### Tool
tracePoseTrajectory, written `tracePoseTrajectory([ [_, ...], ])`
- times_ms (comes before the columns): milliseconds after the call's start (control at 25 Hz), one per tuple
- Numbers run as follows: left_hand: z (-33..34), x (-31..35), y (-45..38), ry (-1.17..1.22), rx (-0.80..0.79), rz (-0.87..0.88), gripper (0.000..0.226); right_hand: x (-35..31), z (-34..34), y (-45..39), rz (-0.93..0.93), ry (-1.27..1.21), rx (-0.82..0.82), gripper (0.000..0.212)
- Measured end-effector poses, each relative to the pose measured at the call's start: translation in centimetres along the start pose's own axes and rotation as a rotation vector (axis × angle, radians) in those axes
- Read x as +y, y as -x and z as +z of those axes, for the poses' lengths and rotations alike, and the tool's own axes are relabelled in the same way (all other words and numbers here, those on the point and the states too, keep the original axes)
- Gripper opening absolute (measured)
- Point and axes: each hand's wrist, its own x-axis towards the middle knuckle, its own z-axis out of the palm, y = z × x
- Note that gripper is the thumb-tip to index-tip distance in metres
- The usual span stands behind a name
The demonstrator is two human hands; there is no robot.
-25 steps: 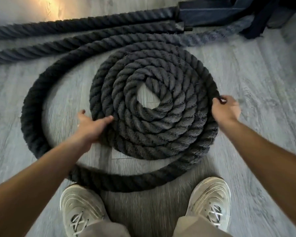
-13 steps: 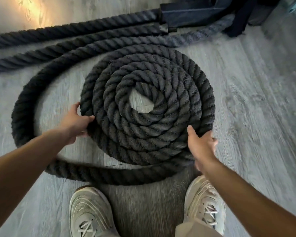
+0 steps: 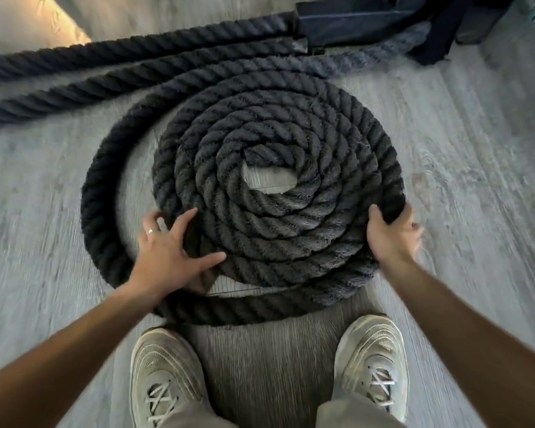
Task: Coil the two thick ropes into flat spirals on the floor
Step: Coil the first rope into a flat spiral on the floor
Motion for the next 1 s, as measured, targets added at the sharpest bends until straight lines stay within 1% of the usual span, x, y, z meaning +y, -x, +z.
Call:
tracePoseTrajectory([
  [80,-2.3,-1.1,-2.2,-0.108,0.016,0.089,0.104,2.7,0.9,5.7,0.055,-0.02,-0.093,0.098],
  [120,-3.5,-1.6,-3.5,-0.146,-0.014,0.12,0.103,3.4,1.3,7.8,0.061,-0.025,-0.131,0.105],
  [160,-4.6,-2.0,-5.0,-0.186,-0.074,0.162,0.105,3.7,1.7,9.0,0.056,-0.019,-0.155,0.109],
  [240,-6.1,-2.7,-7.5,-0.295,-0.239,0.31,0.113,3.6,2.2,9.0,0.064,-0.002,-0.169,0.112],
  [280,-6.2,-3.2,-8.3,-0.353,-0.283,0.38,0.114,3.3,2.3,8.5,0.073,-0.001,-0.175,0.111],
  [360,-5.6,-3.8,-8.6,-0.391,-0.255,0.423,0.113,3.0,2.2,7.1,0.053,-0.003,-0.185,0.111],
  [520,-2.9,-3.0,-6.7,-0.307,-0.152,0.39,0.114,1.2,0.6,1.8,0.005,-0.009,-0.219,0.111],
  [640,-0.3,-0.6,-3.9,-0.24,-0.082,0.321,0.111,-1.8,-1.4,-3.6,-0.099,0.021,-0.217,0.108],
  [720,1.6,1.0,-1.9,-0.278,-0.06,0.302,0.103,-3.5,-2.2,-5.8,-0.197,0.093,-0.118,0.102],
  [800,2.6,2.3,-0.8,-0.393,-0.047,0.311,0.097,-3.7,-2.3,-6.5,-0.25,0.118,0.001,0.09],
  [880,2.1,2.9,-1.2,-0.601,0.04,0.398,0.096,-2.2,-1.6,-5.5,-0.238,0.11,0.067,0.079],
  [920,1.3,2.8,-2.0,-0.684,0.084,0.457,0.099,-0.8,-1.0,-4.5,-0.246,0.11,0.099,0.07],
  [960,0.4,2.8,-2.9,-0.723,0.097,0.503,0.104,0.6,-0.5,-3.3,-0.266,0.095,0.133,0.061],
  [1000,-0.6,2.5,-3.9,-0.72,0.07,0.536,0.107,1.8,-0.2,-1.8,-0.284,0.066,0.163,0.055],
])
